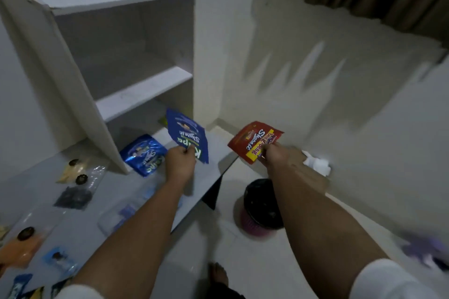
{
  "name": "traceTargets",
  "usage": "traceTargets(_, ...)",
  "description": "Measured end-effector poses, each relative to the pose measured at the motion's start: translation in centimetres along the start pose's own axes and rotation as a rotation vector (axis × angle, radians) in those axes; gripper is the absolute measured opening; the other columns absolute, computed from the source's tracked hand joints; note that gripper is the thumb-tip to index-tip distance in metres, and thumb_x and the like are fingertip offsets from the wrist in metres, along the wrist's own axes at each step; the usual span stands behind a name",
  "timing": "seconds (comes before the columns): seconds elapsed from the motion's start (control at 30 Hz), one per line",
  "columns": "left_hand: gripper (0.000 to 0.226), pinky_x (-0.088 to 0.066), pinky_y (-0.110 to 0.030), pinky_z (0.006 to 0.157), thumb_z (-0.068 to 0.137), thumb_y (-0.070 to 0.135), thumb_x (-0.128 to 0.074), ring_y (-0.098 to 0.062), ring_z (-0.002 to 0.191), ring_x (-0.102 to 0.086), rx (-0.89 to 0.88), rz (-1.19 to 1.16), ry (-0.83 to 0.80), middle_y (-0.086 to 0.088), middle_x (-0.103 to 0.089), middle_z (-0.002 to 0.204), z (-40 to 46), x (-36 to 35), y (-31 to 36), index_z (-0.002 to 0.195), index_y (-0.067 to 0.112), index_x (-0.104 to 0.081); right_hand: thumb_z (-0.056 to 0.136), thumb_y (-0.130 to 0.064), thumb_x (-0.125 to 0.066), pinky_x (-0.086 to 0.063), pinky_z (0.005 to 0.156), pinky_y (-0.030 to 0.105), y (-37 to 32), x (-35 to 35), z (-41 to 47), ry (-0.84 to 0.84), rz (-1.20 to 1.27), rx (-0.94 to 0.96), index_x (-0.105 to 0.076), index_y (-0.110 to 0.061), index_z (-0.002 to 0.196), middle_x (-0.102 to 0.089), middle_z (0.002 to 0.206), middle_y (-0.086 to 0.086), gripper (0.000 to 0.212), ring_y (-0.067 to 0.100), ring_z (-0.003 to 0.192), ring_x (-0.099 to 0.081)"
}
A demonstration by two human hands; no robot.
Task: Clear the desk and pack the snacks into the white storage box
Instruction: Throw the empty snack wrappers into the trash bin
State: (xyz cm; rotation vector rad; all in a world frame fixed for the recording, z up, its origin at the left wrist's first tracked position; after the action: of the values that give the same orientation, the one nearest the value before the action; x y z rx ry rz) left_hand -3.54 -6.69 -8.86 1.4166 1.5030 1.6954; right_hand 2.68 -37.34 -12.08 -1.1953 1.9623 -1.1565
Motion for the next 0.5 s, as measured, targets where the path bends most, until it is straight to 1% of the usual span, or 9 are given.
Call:
traceTargets(0.07, 0.043, -0.051, -0.041, 0.067, 0.097, 0.024, -0.06, -0.035, 0.071, -0.068, 0.004, 0.084, -0.121, -0.022, -0.069, 0.07, -2.2, -2.7, -1.3, 0.07, -0.009, -0.063, 0.09, -0.002, -0.061, -0.063, 0.078, 0.045, 2.8, 5.7, 1.2, 0.11, -0.023, -0.04, -0.065, -0.011, 0.096, -0.074, 0.11, 0.017, 0.011, 0.034, 0.098, -0.073)
traceTargets(0.13, 0.039, -0.052, -0.035, 0.066, 0.096, 0.021, -0.061, -0.029, 0.068, -0.068, 0.023, 0.125, -0.215, -0.023, -0.071, 0.072, -3.9, -5.5, -3.1, 0.073, -0.01, -0.065, 0.087, -0.001, -0.061, -0.062, 0.085, 0.053, 4.6, 10.5, -0.5, 0.236, -0.062, -0.048, -0.067, -0.006, 0.111, -0.073, 0.109, 0.016, 0.024, 0.037, 0.098, -0.072)
traceTargets(0.17, 0.036, -0.053, -0.032, 0.066, 0.096, 0.021, -0.061, -0.028, 0.068, -0.069, 0.036, 0.16, -0.271, -0.02, -0.071, 0.074, -4.9, -6.9, -4.1, 0.074, -0.007, -0.067, 0.087, -0.001, -0.06, -0.062, 0.086, 0.055, 6.2, 12.8, -0.8, 0.267, -0.064, -0.059, -0.069, -0.004, 0.11, -0.073, 0.102, 0.015, 0.025, 0.037, 0.095, -0.072)
traceTargets(0.23, 0.032, -0.055, -0.031, 0.064, 0.096, 0.02, -0.06, -0.029, 0.069, -0.069, 0.067, 0.219, -0.373, -0.016, -0.07, 0.074, -6.6, -10.0, -6.4, 0.073, -0.001, -0.066, 0.08, -0.011, -0.062, -0.062, 0.084, 0.056, 10.7, 16.8, -0.3, 0.32, -0.136, -0.124, -0.072, -0.012, 0.091, -0.072, 0.088, 0.014, 0.015, 0.037, 0.085, -0.072)
traceTargets(0.27, 0.032, -0.057, -0.034, 0.064, 0.097, 0.018, -0.06, -0.032, 0.069, -0.069, 0.1, 0.223, -0.417, -0.018, -0.069, 0.074, -7.4, -11.6, -7.7, 0.07, 0.001, -0.064, 0.072, -0.021, -0.062, -0.062, 0.085, 0.056, 13.6, 18.9, 1.1, 0.342, -0.175, -0.156, -0.07, -0.015, 0.081, -0.074, 0.087, 0.014, 0.013, 0.038, 0.086, -0.073)
traceTargets(0.33, 0.032, -0.062, -0.052, 0.069, 0.096, 0.015, -0.062, -0.041, 0.074, -0.071, 0.179, 0.22, -0.487, -0.029, -0.067, 0.075, -8.5, -14.8, -10.4, 0.066, 0.003, -0.058, 0.062, -0.026, -0.059, -0.062, 0.086, 0.056, 18.8, 22.1, 3.0, 0.338, -0.194, -0.211, -0.07, -0.018, 0.07, -0.077, 0.088, 0.012, 0.016, 0.039, 0.089, -0.074)
traceTargets(0.4, 0.031, -0.059, -0.059, 0.071, 0.093, 0.017, -0.064, -0.043, 0.078, -0.072, 0.241, 0.256, -0.571, -0.032, -0.066, 0.078, -8.7, -18.3, -13.8, 0.067, 0.002, -0.058, 0.071, -0.017, -0.06, -0.062, 0.083, 0.057, 20.7, 23.7, 2.2, 0.344, -0.203, -0.275, -0.068, -0.016, 0.067, -0.076, 0.087, 0.013, 0.01, 0.039, 0.086, -0.074)
traceTargets(0.47, 0.028, -0.061, -0.06, 0.072, 0.088, 0.023, -0.065, -0.038, 0.079, -0.073, 0.285, 0.282, -0.648, -0.024, -0.071, 0.079, -8.7, -21.8, -16.2, 0.07, 0.001, -0.064, 0.083, -0.006, -0.059, -0.063, 0.078, 0.058, 18.1, 23.4, -1.0, 0.35, -0.211, -0.309, -0.067, -0.016, 0.068, -0.075, 0.087, 0.015, 0.02, 0.038, 0.084, -0.074)
traceTargets(0.5, 0.027, -0.062, -0.058, 0.073, 0.087, 0.025, -0.064, -0.035, 0.079, -0.074, 0.29, 0.295, -0.664, -0.019, -0.072, 0.077, -8.8, -23.3, -16.2, 0.07, 0.004, -0.066, 0.085, -0.004, -0.058, -0.064, 0.077, 0.057, 18.0, 23.7, -0.6, 0.343, -0.224, -0.324, -0.067, -0.015, 0.07, -0.074, 0.086, 0.015, 0.021, 0.038, 0.083, -0.074)
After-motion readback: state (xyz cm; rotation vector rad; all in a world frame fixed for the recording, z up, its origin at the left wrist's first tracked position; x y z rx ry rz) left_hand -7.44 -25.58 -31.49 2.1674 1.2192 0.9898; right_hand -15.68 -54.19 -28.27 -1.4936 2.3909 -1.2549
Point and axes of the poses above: each hand's wrist, its own z-axis towards the middle knuckle, its own x-axis out of the back of the hand, y = z × x, the point moved 6 cm from there along z, towards the middle knuckle
